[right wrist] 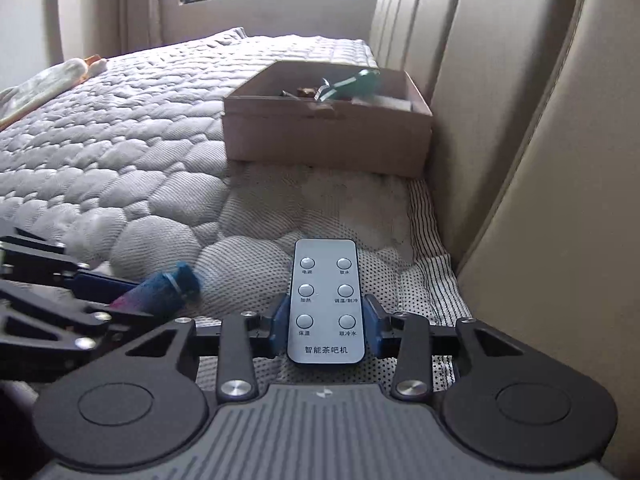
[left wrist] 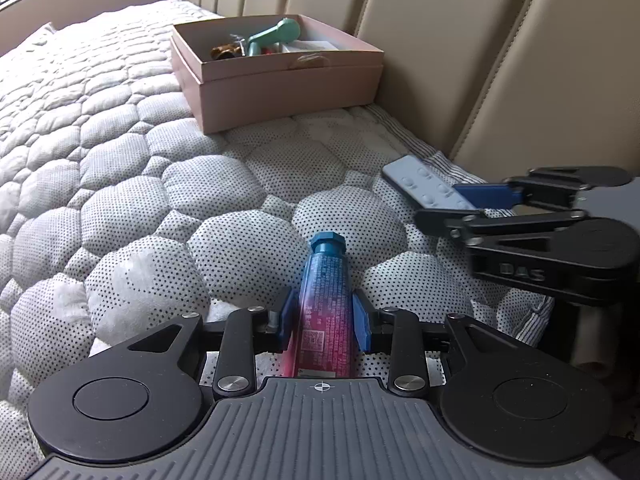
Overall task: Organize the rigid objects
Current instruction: 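Carry the tube and the remote toward the pink box with both tools, then lower the tube and remote into the pink box and open both tools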
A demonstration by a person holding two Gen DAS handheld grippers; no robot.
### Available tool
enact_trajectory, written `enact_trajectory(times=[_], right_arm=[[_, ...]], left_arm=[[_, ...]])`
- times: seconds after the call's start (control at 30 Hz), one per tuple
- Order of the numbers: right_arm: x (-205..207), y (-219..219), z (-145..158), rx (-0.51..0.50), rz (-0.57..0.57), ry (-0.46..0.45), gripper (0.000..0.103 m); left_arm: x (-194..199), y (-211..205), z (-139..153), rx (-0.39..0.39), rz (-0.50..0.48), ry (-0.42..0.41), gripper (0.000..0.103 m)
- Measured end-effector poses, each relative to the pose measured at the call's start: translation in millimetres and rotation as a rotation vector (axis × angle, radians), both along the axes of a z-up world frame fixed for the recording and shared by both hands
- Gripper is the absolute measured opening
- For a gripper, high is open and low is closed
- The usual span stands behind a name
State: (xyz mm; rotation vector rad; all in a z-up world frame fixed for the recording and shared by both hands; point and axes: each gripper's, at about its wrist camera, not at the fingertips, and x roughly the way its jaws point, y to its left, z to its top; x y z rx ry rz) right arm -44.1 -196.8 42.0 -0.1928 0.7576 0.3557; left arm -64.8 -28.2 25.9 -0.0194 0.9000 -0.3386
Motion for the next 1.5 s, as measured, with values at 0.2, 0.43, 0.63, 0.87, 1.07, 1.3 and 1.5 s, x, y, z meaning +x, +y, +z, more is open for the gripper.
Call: enact_trajectory(times=[0.2, 0.43, 0.63, 0.87, 1.07, 1.3, 1.5], right_arm=[[-14, -3, 21, -0.007, 0.015, -0.05, 0.038], [-20, -3, 32, -0.036, 0.021, -0.067, 0.038], [-25, -2, 34, -0.047, 0.036, -0.072, 0.038], [-15, -3, 41, -0.023, 0.028, -0.095, 0.038], [8, -1, 53, 0.027, -0.02, -0.133, 0.038], [73, 29, 96, 0.11, -0.132, -0.316, 0.038], [143, 45, 100, 0.174, -0.227, -0.345, 0.062]], left_arm=[[-3, 0, 1, 0.004, -0.01, -0.009, 0.034], [-14, 4, 3, -0.03, -0.033, -0.028, 0.034], [-15, 8, 10, -0.076, -0.032, -0.049, 0.033], [2, 17, 31, -0.132, -0.024, -0.1, 0.033], [51, 43, 70, -0.233, 0.039, -0.194, 0.033], [160, 72, 122, -0.342, 0.099, -0.304, 0.033], [257, 73, 98, -0.348, 0.168, -0.215, 0.033]])
